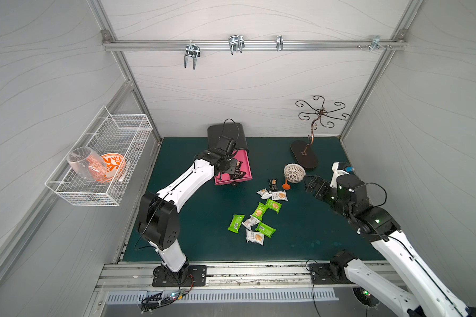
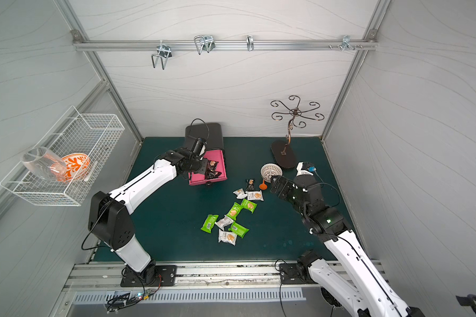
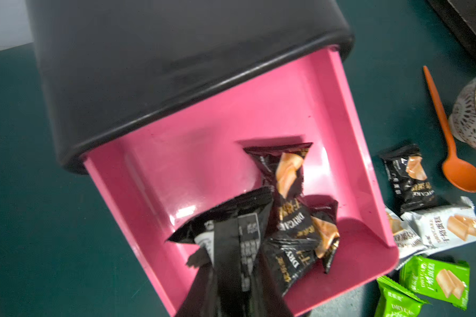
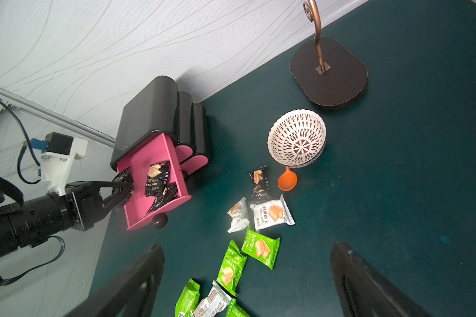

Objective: Place the cookies into the drawer by color
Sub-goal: Place the cookie in the drawer.

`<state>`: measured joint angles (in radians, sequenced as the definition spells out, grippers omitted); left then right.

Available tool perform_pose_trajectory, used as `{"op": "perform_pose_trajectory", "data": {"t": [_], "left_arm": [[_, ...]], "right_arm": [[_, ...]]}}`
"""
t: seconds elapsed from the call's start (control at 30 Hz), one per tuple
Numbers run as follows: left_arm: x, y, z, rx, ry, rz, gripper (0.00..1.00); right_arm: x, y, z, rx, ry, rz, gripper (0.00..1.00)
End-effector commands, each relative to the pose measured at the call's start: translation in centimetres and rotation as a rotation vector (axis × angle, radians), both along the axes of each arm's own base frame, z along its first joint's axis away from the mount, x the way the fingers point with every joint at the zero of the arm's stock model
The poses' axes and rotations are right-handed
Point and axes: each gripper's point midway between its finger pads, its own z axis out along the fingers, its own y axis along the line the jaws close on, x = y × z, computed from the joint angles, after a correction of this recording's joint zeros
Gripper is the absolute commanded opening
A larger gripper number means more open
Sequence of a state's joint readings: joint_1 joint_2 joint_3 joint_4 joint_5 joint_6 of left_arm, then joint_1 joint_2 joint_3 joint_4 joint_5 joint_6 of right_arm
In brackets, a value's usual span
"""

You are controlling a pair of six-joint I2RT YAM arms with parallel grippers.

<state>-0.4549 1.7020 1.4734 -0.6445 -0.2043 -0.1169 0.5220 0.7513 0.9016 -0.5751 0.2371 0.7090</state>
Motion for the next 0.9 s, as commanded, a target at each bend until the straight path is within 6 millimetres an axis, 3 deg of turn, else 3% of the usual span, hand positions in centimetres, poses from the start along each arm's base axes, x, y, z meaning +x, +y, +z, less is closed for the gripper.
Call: {"op": "perform_pose_trajectory", "data": {"t": [0.0,0.13,0.23,0.33,0.43,0.63,0.8,0.87], "left_arm": [[1.6,0.2,0.3,0.010,-0.039,0.026,0.22],[1.8,0.5,0.0,0.025,-0.032,0.040,0.41],[1.8,0.3,0.2,0.011,-0.036,0.040,0.65],[1.8,0.3,0.6,0.004,-0.046,0.043,0.83],[1.8,0.5,1.1,0.002,-0.059,0.050,0.95],[1.7,-0.5,4.0,-0.087,-0.125,0.033,0.96],[1.1,-4.7,7.4,-0.325,-0.168,-0.016,0.91],[0.4,-7.5,8.1,-0.365,-0.177,-0.054,0.88]], "right_arm": [[0.2,0.1,0.3,0.014,-0.018,-0.001,0.99],[0.1,0.0,0.3,0.010,-0.020,-0.003,0.99],[0.2,-0.1,0.3,0.011,-0.022,-0.006,0.99],[0.3,0.0,0.3,0.013,-0.020,-0.002,0.99],[0.3,0.2,0.2,0.015,-0.016,0.002,0.99],[0.2,0.1,0.2,0.013,-0.015,0.002,0.99],[0.3,0.1,0.0,0.009,-0.011,0.000,0.99],[0.3,0.1,0.1,0.009,-0.013,0.001,0.99]]}}
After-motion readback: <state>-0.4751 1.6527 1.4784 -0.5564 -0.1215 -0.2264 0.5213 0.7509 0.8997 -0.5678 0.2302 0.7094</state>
